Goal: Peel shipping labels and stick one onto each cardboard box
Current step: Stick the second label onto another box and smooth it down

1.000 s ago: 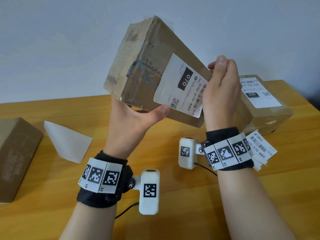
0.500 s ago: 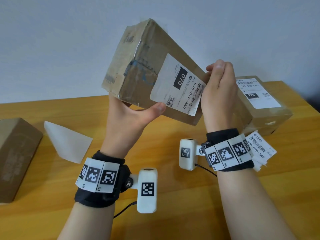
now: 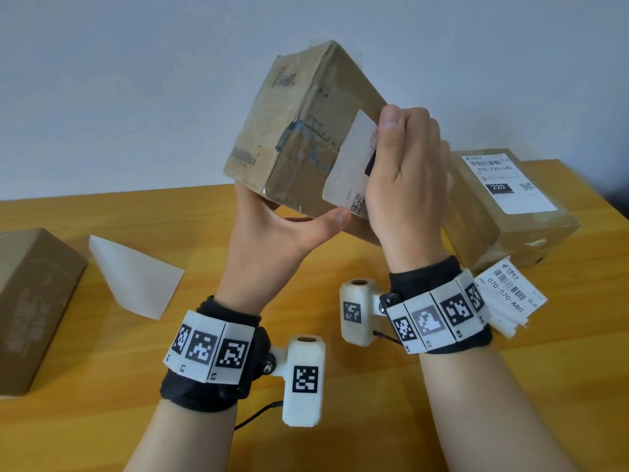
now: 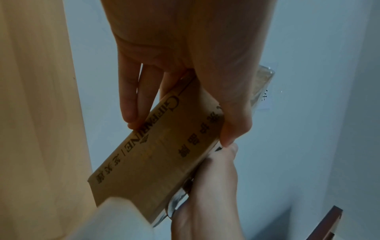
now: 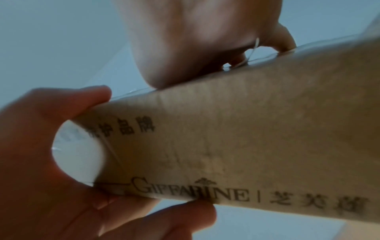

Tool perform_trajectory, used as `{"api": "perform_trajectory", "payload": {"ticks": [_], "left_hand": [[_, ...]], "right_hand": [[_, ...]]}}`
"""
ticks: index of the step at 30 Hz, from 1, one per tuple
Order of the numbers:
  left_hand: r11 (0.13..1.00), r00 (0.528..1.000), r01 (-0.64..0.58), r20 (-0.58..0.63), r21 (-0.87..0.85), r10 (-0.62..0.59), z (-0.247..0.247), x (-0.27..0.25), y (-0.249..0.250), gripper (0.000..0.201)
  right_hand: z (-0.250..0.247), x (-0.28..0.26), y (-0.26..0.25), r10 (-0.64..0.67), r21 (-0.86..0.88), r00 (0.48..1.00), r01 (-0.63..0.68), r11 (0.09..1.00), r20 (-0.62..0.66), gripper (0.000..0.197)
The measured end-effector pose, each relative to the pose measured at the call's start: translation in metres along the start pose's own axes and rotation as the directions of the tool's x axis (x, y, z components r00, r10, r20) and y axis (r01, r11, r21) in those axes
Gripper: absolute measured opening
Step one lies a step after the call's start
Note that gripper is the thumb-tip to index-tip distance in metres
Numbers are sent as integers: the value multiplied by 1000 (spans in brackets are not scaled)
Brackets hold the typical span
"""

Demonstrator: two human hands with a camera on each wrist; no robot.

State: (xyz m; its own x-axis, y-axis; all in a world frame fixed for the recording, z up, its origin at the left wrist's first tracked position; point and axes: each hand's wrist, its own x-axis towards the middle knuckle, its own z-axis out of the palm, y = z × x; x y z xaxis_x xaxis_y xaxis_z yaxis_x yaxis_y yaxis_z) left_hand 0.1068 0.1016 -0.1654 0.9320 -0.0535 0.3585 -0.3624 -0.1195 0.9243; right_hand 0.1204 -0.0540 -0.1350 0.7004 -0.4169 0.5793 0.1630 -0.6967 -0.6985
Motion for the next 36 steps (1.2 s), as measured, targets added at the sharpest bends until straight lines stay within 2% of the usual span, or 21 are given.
{"api": "perform_trajectory", "payload": {"ticks": [3,8,14,19,22,25,29,33,34,36], "left_hand": [[1000,1000,2,3,3,-2,-2,0,0,93],[1000,1000,-8,19,10,7,-7,0,-1,93],[999,998,17,53,31,-19,-8,-1,1,95],[999,999,36,22,27,-36,-15,0,2,91],[996,996,73,-38,-51,-75,-15,0,9,79],[998,996,38,-78,-58,-42,-17,4,8,82],[998,995,19,-100,-52,-25,-19,6,2,88],[997,997,-10,-83,-79,3,-16,7,-1,115],[996,996,3,-89,-90,-11,-15,7,-3,115],[993,988,13,-153,-114,-30,-10,4,-7,93]], "right_hand": [[2,0,2,-13,9,999,14,1000,-38,45],[6,0,10,-39,63,995,45,997,-94,63],[6,6,18,39,101,996,-31,994,-85,41],[4,8,16,105,88,994,-101,991,-44,41],[2,9,12,100,105,995,-101,989,10,45],[0,6,5,111,175,983,-136,975,149,59],[5,-3,-3,49,202,935,-127,971,351,52],[13,-8,-3,41,190,912,-129,973,407,48],[13,-9,-4,30,191,913,-117,975,406,48],[13,-11,-6,-12,185,918,-67,980,395,43]]}}
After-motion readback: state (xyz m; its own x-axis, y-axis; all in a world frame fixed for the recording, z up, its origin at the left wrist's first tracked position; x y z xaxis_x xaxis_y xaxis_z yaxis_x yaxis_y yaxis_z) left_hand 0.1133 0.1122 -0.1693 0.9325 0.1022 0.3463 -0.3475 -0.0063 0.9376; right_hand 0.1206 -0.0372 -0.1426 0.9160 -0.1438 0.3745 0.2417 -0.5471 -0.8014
